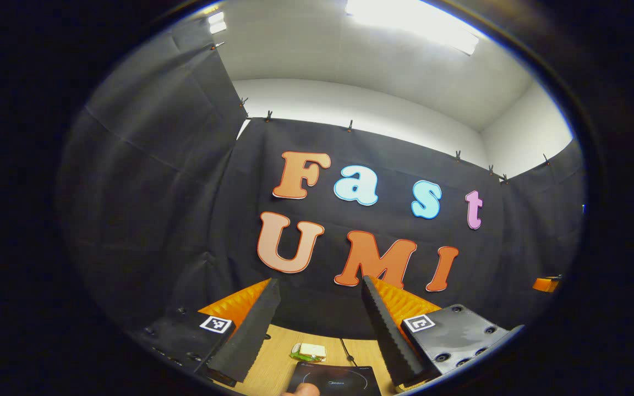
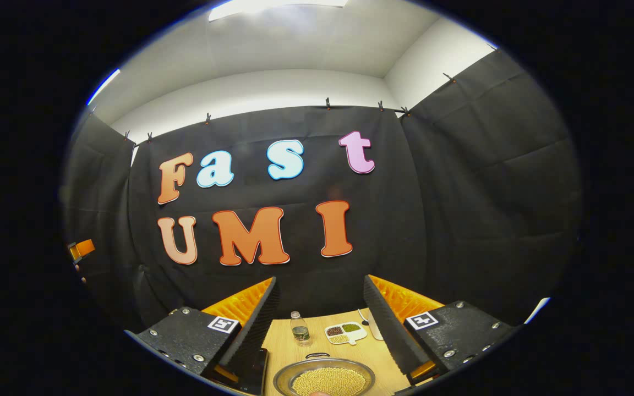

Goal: First push the handle of the pot to place it horizontally, then grasp the pot with both hands and set it on the induction cooktop.

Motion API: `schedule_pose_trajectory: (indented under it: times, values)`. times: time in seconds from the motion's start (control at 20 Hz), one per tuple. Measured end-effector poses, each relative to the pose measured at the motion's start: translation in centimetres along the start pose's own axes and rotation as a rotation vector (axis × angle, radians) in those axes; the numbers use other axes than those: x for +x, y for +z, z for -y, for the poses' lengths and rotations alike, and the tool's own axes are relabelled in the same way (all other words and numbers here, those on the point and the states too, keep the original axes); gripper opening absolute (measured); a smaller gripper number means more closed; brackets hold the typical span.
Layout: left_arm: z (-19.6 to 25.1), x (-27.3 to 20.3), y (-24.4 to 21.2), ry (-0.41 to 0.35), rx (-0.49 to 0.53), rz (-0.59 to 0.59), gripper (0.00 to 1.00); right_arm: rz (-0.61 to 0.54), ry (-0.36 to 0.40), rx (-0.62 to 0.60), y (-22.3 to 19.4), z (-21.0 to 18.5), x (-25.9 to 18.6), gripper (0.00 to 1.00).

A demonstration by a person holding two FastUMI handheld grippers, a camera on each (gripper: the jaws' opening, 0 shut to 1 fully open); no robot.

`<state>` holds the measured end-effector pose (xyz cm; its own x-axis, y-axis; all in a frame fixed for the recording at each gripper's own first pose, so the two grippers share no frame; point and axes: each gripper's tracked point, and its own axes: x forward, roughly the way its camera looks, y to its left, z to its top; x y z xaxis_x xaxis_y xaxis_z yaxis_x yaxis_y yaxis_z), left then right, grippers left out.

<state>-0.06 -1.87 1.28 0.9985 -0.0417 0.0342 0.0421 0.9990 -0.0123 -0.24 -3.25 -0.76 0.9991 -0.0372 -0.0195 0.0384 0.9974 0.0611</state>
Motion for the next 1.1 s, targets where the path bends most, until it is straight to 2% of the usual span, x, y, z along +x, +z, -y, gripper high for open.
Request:
schedule_pose_trajectory:
  times: [0.05, 0.1, 0.35, 0.55, 0.65, 0.8, 0.85, 0.9, 0.95, 1.0, 1.05, 1.1]
  values:
    - [0.2, 0.0, 0.2, -0.005, 0.002, 0.003, 0.97, 0.000, -0.006, 0.005, 0.1, 0.3, 0.0, 1.00]
    - [0.5, 0.0, 0.3, -0.009, 0.002, 0.006, 0.97, -0.001, -0.010, 0.009, 0.1, 0.6, -0.1, 0.95]
    - [0.7, -0.5, 0.8, -0.016, 0.006, 0.013, 0.97, 0.006, -0.035, -0.002, 0.2, 1.7, -0.4, 0.95]
    - [0.2, -0.5, 0.9, -0.002, 0.015, 0.007, 0.97, 0.004, -0.016, -0.018, -0.1, 1.4, -0.5, 0.94]
    - [0.2, -0.7, 1.0, -0.002, 0.018, 0.007, 0.98, 0.000, 0.001, -0.032, -0.2, 0.8, -0.3, 0.88]
    - [0.3, -0.7, 0.9, -0.002, 0.020, 0.002, 0.97, -0.002, 0.039, -0.060, -0.5, -0.1, -0.2, 0.68]
    - [0.4, -0.7, 0.9, -0.003, 0.020, -0.001, 0.97, -0.003, 0.048, -0.071, -0.6, -0.4, -0.3, 0.67]
    - [0.5, -0.6, 0.7, -0.005, 0.020, -0.004, 0.97, -0.006, 0.055, -0.082, -0.8, -0.7, -0.3, 0.46]
    - [0.4, -0.5, 0.6, -0.005, 0.018, -0.007, 0.97, -0.010, 0.059, -0.093, -1.1, -0.8, -0.4, 0.46]
    - [0.3, -0.5, 0.6, -0.005, 0.016, -0.011, 0.97, -0.012, 0.065, -0.102, -1.3, -1.0, -0.5, 0.35]
    - [0.2, -0.5, 0.4, -0.005, 0.014, -0.014, 0.97, -0.015, 0.069, -0.107, -1.4, -1.1, -0.7, 0.34]
    - [0.2, -0.5, 0.3, -0.005, 0.012, -0.019, 0.97, -0.020, 0.070, -0.117, -1.6, -1.2, -0.8, 0.20]
